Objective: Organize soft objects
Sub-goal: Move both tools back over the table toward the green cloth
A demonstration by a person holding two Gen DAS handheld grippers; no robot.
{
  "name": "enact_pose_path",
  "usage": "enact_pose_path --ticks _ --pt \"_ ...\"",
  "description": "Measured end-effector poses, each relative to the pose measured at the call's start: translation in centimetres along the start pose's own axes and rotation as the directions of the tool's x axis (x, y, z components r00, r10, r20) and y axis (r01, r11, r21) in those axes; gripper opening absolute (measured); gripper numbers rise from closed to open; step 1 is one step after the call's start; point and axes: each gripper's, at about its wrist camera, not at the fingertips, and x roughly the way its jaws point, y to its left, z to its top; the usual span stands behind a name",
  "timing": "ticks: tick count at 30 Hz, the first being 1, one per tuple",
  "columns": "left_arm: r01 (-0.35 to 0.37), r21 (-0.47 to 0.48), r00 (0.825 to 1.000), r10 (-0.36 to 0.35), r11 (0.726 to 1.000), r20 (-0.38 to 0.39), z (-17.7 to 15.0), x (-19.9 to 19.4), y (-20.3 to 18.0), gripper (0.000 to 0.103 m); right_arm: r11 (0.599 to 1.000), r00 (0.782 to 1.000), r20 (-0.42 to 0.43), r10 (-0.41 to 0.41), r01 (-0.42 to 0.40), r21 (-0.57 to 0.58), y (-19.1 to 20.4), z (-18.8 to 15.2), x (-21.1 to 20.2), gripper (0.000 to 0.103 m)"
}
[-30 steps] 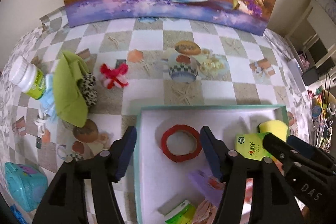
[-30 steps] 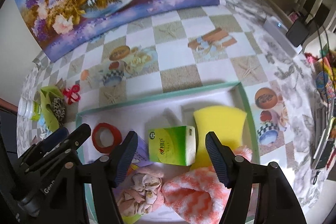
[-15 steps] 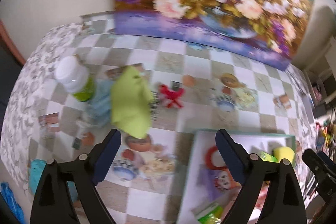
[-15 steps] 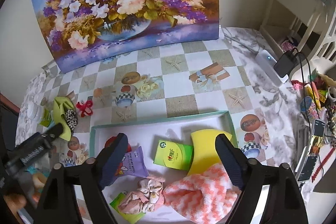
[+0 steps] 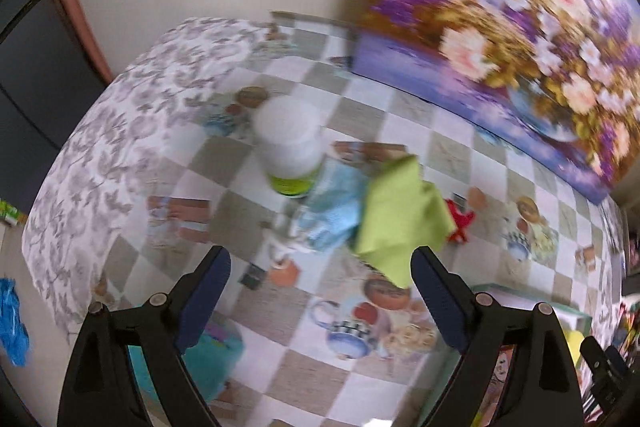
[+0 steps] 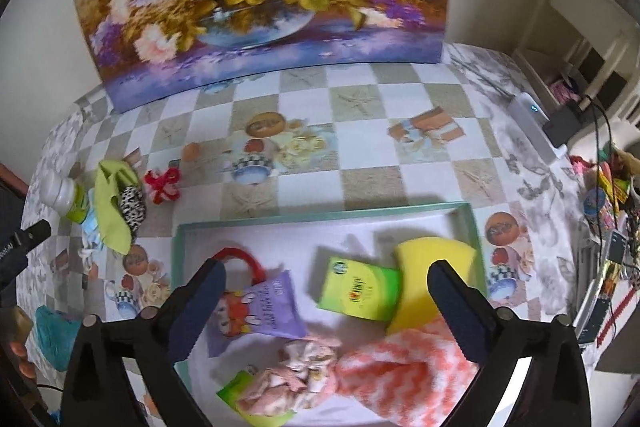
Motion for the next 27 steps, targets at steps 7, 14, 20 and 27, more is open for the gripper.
enact_pose_path --ticks 7,14,20,27 --pt "-0.024 -0.059 1.0 0.024 0.998 0.01 0.7 -0.1 3.5 0.092 0.997 0.998 0.001 0.057 -0.057 -0.046 4.6 -0.2 0.5 0.103" --pt "-0.032 -0.092 0.999 0.032 0.995 0.0 1.3 0.5 6.2 0.092 0.987 0.993 -0.011 0.115 -0.116 -0.115 9.7 -0.7 1.5 0.103" --pt "-0.026 -0.107 1.0 0.024 0.994 -0.019 1.7 2.0 7.4 0.092 0.979 0.988 0.006 0.155 -0.153 -0.133 12.6 -0.4 2.3 0.103" --pt "-0.014 -0.092 1.0 0.012 0.996 -0.024 2.2 3.9 6.7 0.092 0.969 0.979 0.051 0.196 -0.185 -0.166 15.1 0.7 3.4 0.103"
